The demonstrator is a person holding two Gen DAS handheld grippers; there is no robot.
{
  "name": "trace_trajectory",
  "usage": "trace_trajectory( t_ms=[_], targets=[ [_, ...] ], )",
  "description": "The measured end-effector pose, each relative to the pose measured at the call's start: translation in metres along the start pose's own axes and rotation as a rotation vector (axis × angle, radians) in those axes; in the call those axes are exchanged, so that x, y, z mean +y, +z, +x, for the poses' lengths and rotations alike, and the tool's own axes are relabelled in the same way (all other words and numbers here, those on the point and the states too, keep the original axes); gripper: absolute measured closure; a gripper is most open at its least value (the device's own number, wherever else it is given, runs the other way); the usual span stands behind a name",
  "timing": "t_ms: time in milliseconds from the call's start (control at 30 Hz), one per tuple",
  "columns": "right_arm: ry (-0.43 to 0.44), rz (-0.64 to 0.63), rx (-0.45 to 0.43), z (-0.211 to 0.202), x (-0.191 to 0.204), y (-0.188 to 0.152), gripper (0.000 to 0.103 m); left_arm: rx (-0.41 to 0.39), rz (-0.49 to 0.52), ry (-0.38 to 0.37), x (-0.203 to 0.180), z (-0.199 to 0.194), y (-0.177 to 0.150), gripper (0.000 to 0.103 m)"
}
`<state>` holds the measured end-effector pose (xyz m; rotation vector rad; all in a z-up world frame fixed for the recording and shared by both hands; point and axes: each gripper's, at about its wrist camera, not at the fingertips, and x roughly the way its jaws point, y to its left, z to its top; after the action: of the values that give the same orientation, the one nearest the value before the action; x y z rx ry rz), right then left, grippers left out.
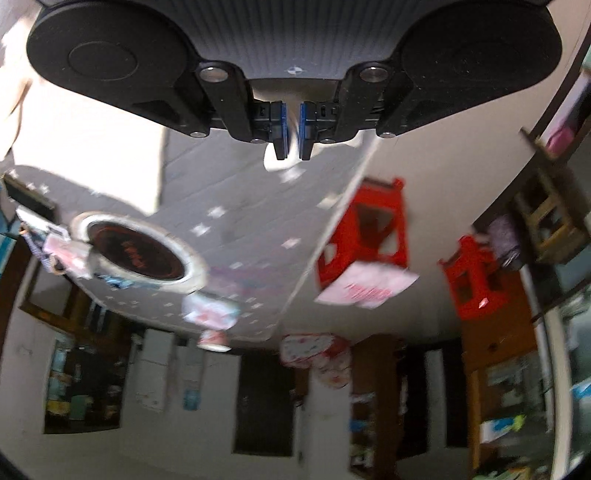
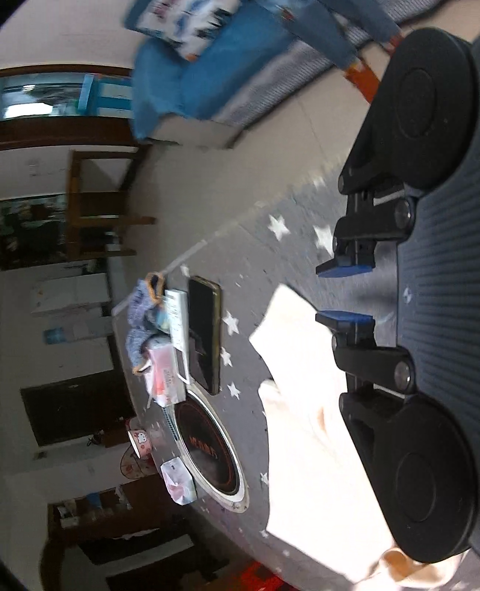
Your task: Fold clothes
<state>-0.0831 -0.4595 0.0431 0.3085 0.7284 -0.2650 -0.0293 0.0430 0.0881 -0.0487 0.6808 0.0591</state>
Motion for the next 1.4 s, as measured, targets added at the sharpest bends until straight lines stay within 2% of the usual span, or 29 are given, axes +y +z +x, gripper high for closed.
trace_trajectory(
  t_ms=[67,133,200,300,333,400,433,533,633,767,833,1000,1100,1167,1267,1367,1400],
  targets=[
    [0.008,0.017,0.017,0.013,0.003,0.003,0.072,0.007,-0.007,0.037,0.016,-0.002,-0.013,0.102],
    [-0.019,-0.002,0.026,0.028,0.01,0.006,0.065,0.051,-0.031,0.038,0.028,0.002,-0.024,0.102],
    [-0.039,-0.018,0.039,0.044,0.016,0.009,0.062,0.093,-0.037,0.023,0.035,0.005,-0.031,0.102],
    [-0.079,-0.042,0.042,0.061,0.027,0.009,0.06,0.084,0.002,-0.023,0.025,0.0,-0.031,0.101],
    [-0.098,-0.067,0.038,0.064,0.032,0.008,0.062,0.077,0.017,-0.054,0.018,-0.002,-0.028,0.1],
    [-0.109,-0.114,0.028,0.065,0.041,0.007,0.083,0.07,0.056,-0.132,-0.001,-0.003,-0.024,0.097],
    [-0.108,-0.127,0.024,0.063,0.043,0.007,0.097,0.068,0.081,-0.174,-0.013,-0.003,-0.022,0.095],
    [-0.106,-0.165,0.012,0.057,0.05,0.007,0.098,0.058,0.162,-0.284,-0.052,-0.002,-0.019,0.081],
    [-0.143,-0.207,-0.021,0.036,0.046,0.004,0.098,0.04,0.213,-0.36,-0.084,0.002,-0.016,0.052],
    [-0.199,-0.205,-0.057,-0.005,0.029,-0.002,0.098,0.048,0.26,-0.413,-0.114,0.014,-0.011,0.046],
    [-0.23,-0.209,-0.047,-0.021,0.019,-0.008,0.098,0.056,0.282,-0.439,-0.126,0.023,-0.01,0.045],
    [-0.264,-0.221,-0.012,-0.044,0.002,-0.017,0.092,0.139,0.309,-0.448,-0.137,0.047,-0.021,0.045],
    [-0.195,-0.229,-0.023,-0.059,0.005,-0.015,0.089,0.169,0.329,-0.475,-0.131,0.046,-0.032,0.047],
    [-0.078,-0.231,-0.013,-0.067,0.014,-0.015,0.083,0.178,0.339,-0.481,-0.127,0.046,-0.037,0.049],
    [0.132,-0.273,0.04,-0.069,0.039,-0.018,0.079,0.171,0.363,-0.484,-0.122,0.041,-0.042,0.064],
    [0.289,-0.349,0.103,-0.061,0.076,-0.029,0.079,0.156,0.372,-0.486,-0.115,0.036,-0.044,0.08],
    [0.329,-0.374,0.12,-0.057,0.088,-0.032,0.079,0.151,0.372,-0.49,-0.112,0.034,-0.044,0.082]
  ],
)
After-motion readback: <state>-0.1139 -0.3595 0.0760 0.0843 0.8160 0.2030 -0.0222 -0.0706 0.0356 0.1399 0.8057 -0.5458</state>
